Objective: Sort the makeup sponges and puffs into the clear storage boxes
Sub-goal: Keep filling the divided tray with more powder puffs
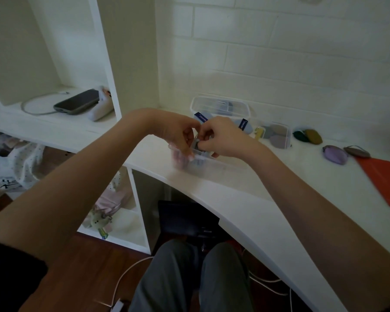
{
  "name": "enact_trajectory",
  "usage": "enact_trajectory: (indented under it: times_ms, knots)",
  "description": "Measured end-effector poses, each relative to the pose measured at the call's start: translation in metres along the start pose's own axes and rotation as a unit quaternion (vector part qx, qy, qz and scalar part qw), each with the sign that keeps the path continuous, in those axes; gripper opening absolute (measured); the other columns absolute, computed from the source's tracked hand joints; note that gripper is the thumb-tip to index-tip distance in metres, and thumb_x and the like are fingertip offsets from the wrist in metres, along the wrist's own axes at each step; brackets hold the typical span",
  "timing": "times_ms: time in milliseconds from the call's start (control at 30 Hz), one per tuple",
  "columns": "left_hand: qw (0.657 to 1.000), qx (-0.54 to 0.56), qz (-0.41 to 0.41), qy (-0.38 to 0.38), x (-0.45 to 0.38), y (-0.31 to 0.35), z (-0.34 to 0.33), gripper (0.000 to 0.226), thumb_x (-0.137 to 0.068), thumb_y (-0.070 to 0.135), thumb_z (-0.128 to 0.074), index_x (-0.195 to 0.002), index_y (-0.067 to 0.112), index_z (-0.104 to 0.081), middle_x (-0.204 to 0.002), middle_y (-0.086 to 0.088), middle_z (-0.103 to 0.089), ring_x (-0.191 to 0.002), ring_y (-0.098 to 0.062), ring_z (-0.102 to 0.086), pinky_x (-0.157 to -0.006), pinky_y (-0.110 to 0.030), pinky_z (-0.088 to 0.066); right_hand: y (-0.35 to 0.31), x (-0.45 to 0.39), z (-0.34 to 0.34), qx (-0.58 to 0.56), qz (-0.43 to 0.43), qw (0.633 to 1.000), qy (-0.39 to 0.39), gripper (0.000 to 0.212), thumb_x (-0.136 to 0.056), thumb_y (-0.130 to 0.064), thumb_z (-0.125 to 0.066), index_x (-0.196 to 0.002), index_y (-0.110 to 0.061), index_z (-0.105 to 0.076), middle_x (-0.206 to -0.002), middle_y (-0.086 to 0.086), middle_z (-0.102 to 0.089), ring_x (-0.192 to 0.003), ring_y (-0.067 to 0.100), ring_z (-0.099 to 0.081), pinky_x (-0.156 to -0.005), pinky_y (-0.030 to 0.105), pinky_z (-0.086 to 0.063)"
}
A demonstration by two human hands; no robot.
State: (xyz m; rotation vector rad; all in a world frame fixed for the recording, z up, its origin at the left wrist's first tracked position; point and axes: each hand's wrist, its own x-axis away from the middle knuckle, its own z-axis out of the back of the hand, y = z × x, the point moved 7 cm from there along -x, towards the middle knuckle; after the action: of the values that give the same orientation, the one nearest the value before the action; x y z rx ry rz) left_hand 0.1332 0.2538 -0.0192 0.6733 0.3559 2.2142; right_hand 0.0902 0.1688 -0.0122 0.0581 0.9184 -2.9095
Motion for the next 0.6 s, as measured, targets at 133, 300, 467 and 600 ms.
enact_trajectory:
  times_ms: [133,300,467,600]
  knots:
    - [1.000,-0.015,0.005,-0.002,-0.0031,0.0018,0.0000,0.070,-0.069,0.029,-0.081,-0.129,0.022,-0.046,-0.104,-0.003,-0.064,-0.086,-0.011,-0.060,-0.077,-0.023,-0.044,0.0012,0.0057,0.0013,-0.021,0.030,0.998,0.051,0.005,-0.081,-0.009,-0.065,-0.085,-0.009,-0.065,-0.068,-0.004,-0.053,-0.056,0.009,-0.053,-0.052,0.023,-0.054]
    - [1.000,-0.023,0.007,-0.006,-0.0018,0.0040,-0.0002,0.064,-0.071,0.030,-0.079,-0.128,0.023,-0.049,-0.097,0.004,-0.065,-0.085,-0.009,-0.061,-0.074,-0.022,-0.044,0.0002,0.0090,0.0020,-0.010,0.062,0.994,0.088,0.009,-0.079,-0.009,-0.066,-0.078,-0.015,-0.060,-0.066,-0.009,-0.052,-0.052,0.002,-0.043,-0.045,0.008,-0.037]
    - [1.000,-0.019,0.009,-0.007,0.0003,0.0036,-0.0005,0.065,-0.071,0.028,-0.079,-0.128,0.021,-0.049,-0.100,0.003,-0.065,-0.088,-0.011,-0.062,-0.084,-0.027,-0.045,0.0019,0.0114,0.0039,-0.026,0.056,0.992,0.109,0.005,-0.079,-0.008,-0.065,-0.079,-0.012,-0.062,-0.061,-0.010,-0.047,-0.051,0.003,-0.042,-0.048,0.014,-0.042]
    - [1.000,-0.019,0.009,-0.004,0.0022,0.0051,-0.0011,0.063,-0.073,0.027,-0.078,-0.128,0.021,-0.048,-0.095,0.007,-0.062,-0.085,-0.008,-0.059,-0.083,-0.026,-0.044,0.0034,0.0107,0.0066,-0.045,0.046,0.991,0.120,0.005,-0.079,-0.007,-0.065,-0.081,-0.011,-0.063,-0.061,-0.008,-0.049,-0.053,0.005,-0.045,-0.059,0.033,-0.053]
